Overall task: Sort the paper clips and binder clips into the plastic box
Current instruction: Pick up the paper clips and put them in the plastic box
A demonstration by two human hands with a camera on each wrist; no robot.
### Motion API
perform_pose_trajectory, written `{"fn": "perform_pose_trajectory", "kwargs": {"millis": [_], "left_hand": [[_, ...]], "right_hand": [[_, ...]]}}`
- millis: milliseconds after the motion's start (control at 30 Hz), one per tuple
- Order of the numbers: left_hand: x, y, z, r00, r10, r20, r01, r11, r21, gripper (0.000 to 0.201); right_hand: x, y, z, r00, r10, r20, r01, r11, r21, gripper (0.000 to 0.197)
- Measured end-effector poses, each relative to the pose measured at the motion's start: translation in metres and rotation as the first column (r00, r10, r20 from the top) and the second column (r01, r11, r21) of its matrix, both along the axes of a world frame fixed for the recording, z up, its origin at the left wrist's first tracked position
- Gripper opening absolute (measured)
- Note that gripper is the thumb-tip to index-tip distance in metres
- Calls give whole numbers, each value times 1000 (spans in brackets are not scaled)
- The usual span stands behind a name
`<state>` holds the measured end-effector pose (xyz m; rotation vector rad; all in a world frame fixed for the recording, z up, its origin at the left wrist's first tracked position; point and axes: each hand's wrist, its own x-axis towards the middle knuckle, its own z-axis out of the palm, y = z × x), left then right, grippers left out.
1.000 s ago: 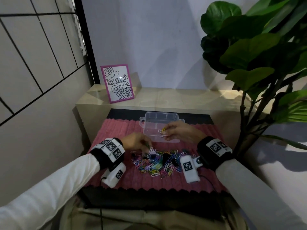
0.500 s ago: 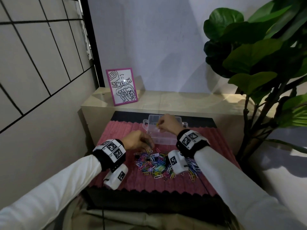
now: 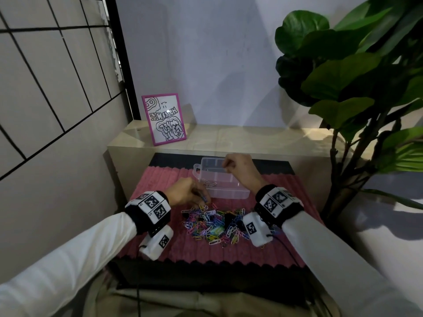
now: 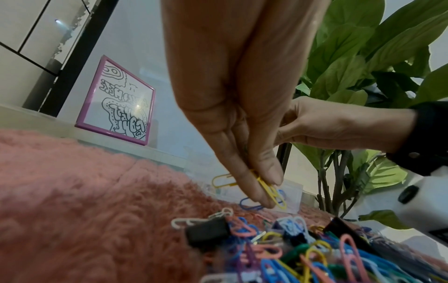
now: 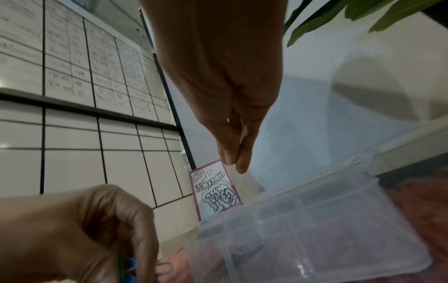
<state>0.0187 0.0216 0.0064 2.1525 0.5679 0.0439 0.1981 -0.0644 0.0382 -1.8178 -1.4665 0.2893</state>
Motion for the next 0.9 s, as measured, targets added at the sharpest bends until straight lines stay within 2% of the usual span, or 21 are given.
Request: {"fn": "perform_pose_trajectory", "kwargs": {"millis": [100,200,300,400,500,600,667,767,833,900], "left_hand": [[3,2,15,1000,12,27,-13,999,32,18],[13,14,38,997,26,77,-34,994,104,21],[35,31,51,994,54,91,-64,992,111,22],[55,44,47,999,32,18,-34,983,182,19],[64,44,35,993,-19,-119,40,983,178,22],[64,34,28,975,-56,-215,101,974,204,24],[56,29,31,983,-43,-179,97,948,303,24],[38,23,38,998,17,-56,9,898,440,25],[22,20,38,999,50,-11,-39,879,475,24],[4,17,34,996,69,-55,-33,873,486,24]], "right_hand": [[14,-14,-5,987,-14,-159,15,1000,-1,15],[27,-32,-14,978,-14,-207,-11,993,-120,17],[30,-42,-21,977,-8,-214,-26,987,-157,13],[30,-39,-21,969,-27,-246,-13,987,-161,11],[27,-23,-17,963,-76,-257,30,983,-180,10],[16,-8,-14,975,-92,-204,50,978,-202,13],[7,2,-14,991,-67,-112,39,972,-230,20],[-4,8,-16,999,20,48,-7,967,-255,28],[-11,2,-17,989,69,128,-45,983,-179,23],[-18,-7,-19,974,175,142,-152,976,-158,17]]}}
